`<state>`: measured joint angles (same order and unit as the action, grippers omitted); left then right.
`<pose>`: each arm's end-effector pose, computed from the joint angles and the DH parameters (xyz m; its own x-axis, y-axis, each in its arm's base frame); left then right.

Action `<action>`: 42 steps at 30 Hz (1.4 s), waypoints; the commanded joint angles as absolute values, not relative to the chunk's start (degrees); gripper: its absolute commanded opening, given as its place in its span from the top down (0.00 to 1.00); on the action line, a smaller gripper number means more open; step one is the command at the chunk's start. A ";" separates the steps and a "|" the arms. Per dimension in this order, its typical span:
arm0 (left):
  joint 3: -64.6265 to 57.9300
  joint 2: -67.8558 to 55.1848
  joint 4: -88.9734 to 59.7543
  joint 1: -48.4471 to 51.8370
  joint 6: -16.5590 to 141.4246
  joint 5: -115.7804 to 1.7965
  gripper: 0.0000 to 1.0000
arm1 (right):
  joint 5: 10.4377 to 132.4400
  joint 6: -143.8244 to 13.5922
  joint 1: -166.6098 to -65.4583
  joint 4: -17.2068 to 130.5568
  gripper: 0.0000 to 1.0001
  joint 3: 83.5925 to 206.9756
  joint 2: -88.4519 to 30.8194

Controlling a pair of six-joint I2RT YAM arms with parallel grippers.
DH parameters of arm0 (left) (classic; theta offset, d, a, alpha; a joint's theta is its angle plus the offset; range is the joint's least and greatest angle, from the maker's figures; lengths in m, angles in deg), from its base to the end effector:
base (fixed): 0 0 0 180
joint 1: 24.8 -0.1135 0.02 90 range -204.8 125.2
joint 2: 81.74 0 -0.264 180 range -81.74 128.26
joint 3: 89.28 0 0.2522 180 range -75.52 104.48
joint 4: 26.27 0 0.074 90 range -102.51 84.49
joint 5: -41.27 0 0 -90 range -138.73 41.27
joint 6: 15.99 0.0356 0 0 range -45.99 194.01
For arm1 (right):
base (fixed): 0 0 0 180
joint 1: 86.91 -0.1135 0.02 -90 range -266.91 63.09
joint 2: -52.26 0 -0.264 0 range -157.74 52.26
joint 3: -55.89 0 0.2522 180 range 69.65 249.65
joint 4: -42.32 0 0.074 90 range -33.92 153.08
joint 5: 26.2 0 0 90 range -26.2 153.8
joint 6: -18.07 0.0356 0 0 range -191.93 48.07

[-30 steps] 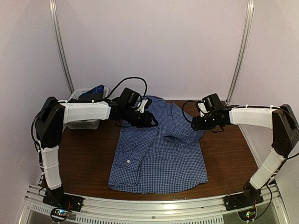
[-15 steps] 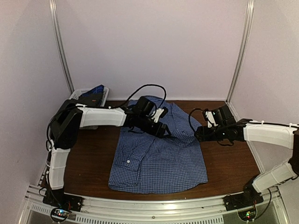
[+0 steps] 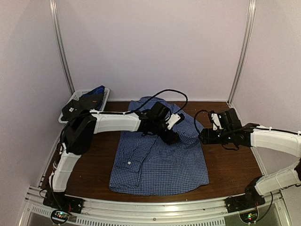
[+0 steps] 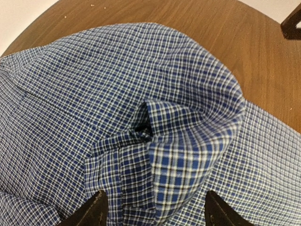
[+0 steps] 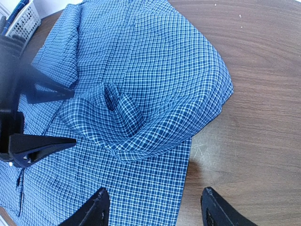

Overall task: Fold and stack the long sleeve shirts
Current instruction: Fold the 1/3-folded shirt at the center of the board.

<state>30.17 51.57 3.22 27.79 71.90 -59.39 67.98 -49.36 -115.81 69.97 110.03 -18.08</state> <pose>0.3138 -0.4212 0.1704 -0.4485 0.5268 -0.7220 0.8464 0.5099 -0.1537 0.2197 0.1242 0.2159 -0.7627 0.0162 -0.6465 -0.2548 0.9113 0.3234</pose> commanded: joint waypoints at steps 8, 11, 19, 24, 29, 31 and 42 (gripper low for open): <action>35.21 55.58 6.88 27.78 78.70 -57.54 0.48 | 65.91 -48.31 -115.99 70.91 0.33 109.15 -15.33; 35.20 55.10 7.87 28.31 78.50 -57.94 0.69 | 65.74 -48.22 -116.00 71.15 0.33 109.59 -15.24; 31.69 45.94 8.61 28.53 73.28 -67.53 1.00 | 64.07 -46.41 -116.00 71.58 0.32 110.49 -15.26; 29.06 40.32 8.84 27.00 65.88 -79.42 1.00 | 62.95 -45.48 -115.93 72.02 0.32 110.95 -15.15; 25.94 36.52 8.40 23.42 58.12 -87.75 1.00 | 63.63 -45.81 -116.00 73.90 0.31 111.22 -15.32; 25.03 35.87 8.14 21.42 54.41 -90.96 1.00 | 65.45 -45.76 -115.99 74.32 0.31 110.81 -15.33; 15.56 32.27 6.32 12.77 44.30 -88.80 1.00 | 69.08 -42.43 -118.21 74.52 0.32 105.46 -14.65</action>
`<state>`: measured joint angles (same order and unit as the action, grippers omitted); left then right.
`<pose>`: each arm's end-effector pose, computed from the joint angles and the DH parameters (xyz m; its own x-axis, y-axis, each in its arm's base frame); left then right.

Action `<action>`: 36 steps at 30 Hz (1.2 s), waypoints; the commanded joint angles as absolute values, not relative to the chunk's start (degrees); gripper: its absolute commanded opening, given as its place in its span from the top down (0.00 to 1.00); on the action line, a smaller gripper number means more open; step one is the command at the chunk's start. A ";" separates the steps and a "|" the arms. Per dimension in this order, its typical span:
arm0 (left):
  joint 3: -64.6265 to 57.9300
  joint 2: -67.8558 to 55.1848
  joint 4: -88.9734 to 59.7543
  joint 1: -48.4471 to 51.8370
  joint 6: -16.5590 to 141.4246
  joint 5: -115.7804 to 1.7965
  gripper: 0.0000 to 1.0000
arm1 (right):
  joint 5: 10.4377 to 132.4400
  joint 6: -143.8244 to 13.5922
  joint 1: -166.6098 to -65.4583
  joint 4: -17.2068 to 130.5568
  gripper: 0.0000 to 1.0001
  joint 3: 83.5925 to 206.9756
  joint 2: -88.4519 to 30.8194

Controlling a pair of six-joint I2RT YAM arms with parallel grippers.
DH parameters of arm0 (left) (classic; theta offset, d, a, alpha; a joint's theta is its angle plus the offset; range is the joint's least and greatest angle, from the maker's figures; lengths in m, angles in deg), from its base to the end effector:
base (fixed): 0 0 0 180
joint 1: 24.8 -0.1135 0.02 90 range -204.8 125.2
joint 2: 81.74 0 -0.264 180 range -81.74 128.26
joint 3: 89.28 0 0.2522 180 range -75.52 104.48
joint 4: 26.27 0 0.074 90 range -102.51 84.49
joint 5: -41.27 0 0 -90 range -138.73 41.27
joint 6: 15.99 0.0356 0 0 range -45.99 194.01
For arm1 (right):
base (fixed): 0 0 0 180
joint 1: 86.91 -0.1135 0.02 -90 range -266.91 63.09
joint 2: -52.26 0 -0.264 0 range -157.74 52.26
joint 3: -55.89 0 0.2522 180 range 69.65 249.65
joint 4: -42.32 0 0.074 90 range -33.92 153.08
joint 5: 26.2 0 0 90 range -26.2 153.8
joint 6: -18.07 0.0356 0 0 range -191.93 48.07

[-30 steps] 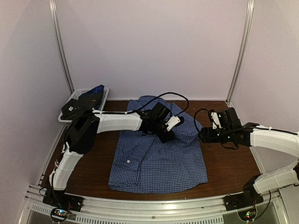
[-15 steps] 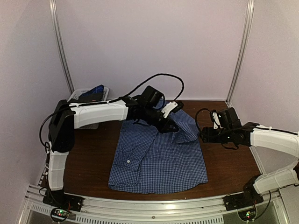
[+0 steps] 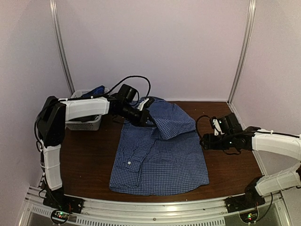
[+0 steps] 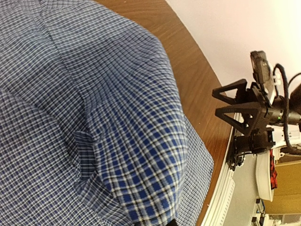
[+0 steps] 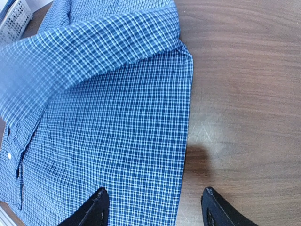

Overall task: Fold and stack the long sleeve shirts
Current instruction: Fold the 1/3-folded shirt at the center of the board.

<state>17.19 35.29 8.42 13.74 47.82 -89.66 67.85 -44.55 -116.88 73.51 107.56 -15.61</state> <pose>0.3444 -0.3042 0.2308 -0.8654 0.2631 -0.4264 0.5010 0.4677 -0.7282 0.2039 0.1205 0.2071 -0.8144 0.0599 -0.5773 -0.1860 0.9152 0.3575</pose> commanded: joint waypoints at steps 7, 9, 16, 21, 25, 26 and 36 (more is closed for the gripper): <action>13.53 31.55 7.40 9.56 42.07 -80.04 1.00 | 69.17 -39.06 -121.18 75.32 0.34 102.54 -14.73; 13.37 31.03 7.32 8.49 41.21 -77.42 1.00 | 69.13 -37.93 -122.11 75.58 0.35 101.83 -14.81; 15.56 28.93 5.31 5.73 40.38 -72.30 1.00 | 68.67 -34.17 -124.86 76.92 0.40 99.31 -14.45; 21.13 30.20 6.20 5.54 42.84 -70.03 1.00 | 68.17 -31.55 -127.36 78.65 0.45 98.04 -14.04; 24.78 31.55 6.49 5.52 43.83 -69.29 1.00 | 67.43 -29.20 -129.24 80.36 0.46 96.56 -12.66; 25.37 31.96 6.49 5.52 43.94 -69.50 1.00 | 67.26 -28.54 -129.55 80.87 0.47 96.21 -12.14; 27.88 33.89 4.73 5.52 43.72 -71.54 1.00 | 67.59 -20.65 -134.52 83.60 0.55 91.66 -7.48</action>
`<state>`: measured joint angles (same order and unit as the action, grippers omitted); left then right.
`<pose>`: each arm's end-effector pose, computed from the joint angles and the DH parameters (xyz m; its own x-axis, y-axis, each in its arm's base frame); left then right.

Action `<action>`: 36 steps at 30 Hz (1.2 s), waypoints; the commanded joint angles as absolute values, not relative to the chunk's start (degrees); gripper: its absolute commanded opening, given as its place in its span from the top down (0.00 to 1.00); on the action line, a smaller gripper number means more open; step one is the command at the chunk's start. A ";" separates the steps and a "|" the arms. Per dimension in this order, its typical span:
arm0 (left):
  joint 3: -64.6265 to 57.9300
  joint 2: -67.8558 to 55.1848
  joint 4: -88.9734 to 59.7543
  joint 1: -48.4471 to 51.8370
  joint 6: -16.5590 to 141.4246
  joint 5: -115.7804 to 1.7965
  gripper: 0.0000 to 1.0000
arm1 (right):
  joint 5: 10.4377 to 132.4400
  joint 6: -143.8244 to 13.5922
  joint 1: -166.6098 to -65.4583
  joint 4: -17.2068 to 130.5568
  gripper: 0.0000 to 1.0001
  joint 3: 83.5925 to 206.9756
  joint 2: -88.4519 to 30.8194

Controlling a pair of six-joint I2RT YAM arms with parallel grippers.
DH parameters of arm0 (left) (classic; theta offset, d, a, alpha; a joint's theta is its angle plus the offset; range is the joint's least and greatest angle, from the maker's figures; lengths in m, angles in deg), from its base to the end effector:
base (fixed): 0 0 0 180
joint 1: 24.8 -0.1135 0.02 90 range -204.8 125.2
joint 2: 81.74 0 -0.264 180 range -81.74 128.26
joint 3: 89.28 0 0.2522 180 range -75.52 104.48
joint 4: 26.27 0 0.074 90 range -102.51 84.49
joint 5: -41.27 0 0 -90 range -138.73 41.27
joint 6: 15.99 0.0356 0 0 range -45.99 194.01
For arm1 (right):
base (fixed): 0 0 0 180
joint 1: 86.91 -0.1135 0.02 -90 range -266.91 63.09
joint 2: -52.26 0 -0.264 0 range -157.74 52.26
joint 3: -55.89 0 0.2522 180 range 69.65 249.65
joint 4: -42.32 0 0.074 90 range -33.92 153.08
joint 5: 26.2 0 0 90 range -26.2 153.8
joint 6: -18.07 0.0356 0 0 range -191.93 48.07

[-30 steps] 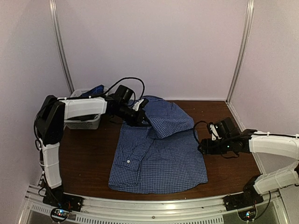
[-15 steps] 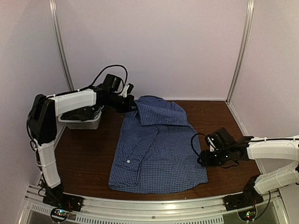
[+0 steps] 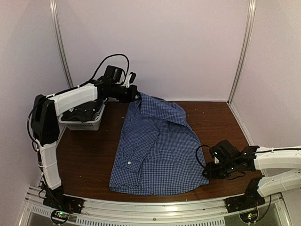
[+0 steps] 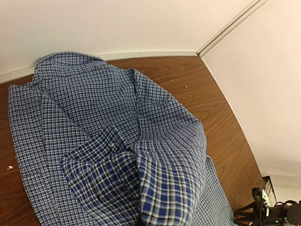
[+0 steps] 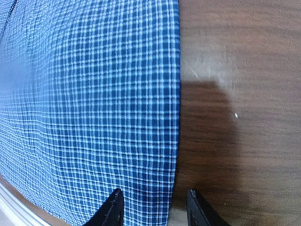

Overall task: Fold and stack the long sleeve shirts
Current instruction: Fold the 1/3-folded shirt at the center of the board.

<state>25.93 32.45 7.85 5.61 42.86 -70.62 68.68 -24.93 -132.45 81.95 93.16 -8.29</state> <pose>0.3986 -0.2494 0.3004 -0.7854 -0.0956 -0.6116 0.3889 0.6926 -0.6076 0.1181 0.1247 0.1463 -0.9652 0.0568 -0.2552 -0.0475 0.9218 0.3847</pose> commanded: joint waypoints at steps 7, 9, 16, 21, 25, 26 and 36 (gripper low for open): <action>29.41 34.89 4.46 5.52 43.46 -72.53 1.00 | 66.52 -16.83 -139.10 83.62 0.70 91.45 -8.39; 30.18 35.17 4.46 5.52 43.52 -72.80 1.00 | 66.35 -16.29 -139.95 83.50 0.76 92.08 -9.04; 34.78 36.11 3.51 5.52 45.79 -74.09 1.00 | 58.10 -15.74 -142.13 92.37 0.95 100.71 -9.02; 39.77 37.05 4.10 5.52 48.67 -74.62 1.00 | 57.94 -18.22 -143.51 91.11 1.00 106.62 -9.82; 44.03 37.88 6.41 5.31 51.46 -73.01 0.99 | 58.00 -21.28 -148.18 89.56 1.00 112.95 -16.32; 44.69 37.88 6.74 5.09 51.79 -72.77 0.99 | 58.20 -22.36 -149.55 89.07 1.00 114.61 -18.37; 42.24 37.48 9.89 -0.14 54.22 -69.34 0.99 | 68.30 -30.24 -155.57 77.44 1.00 124.67 -37.03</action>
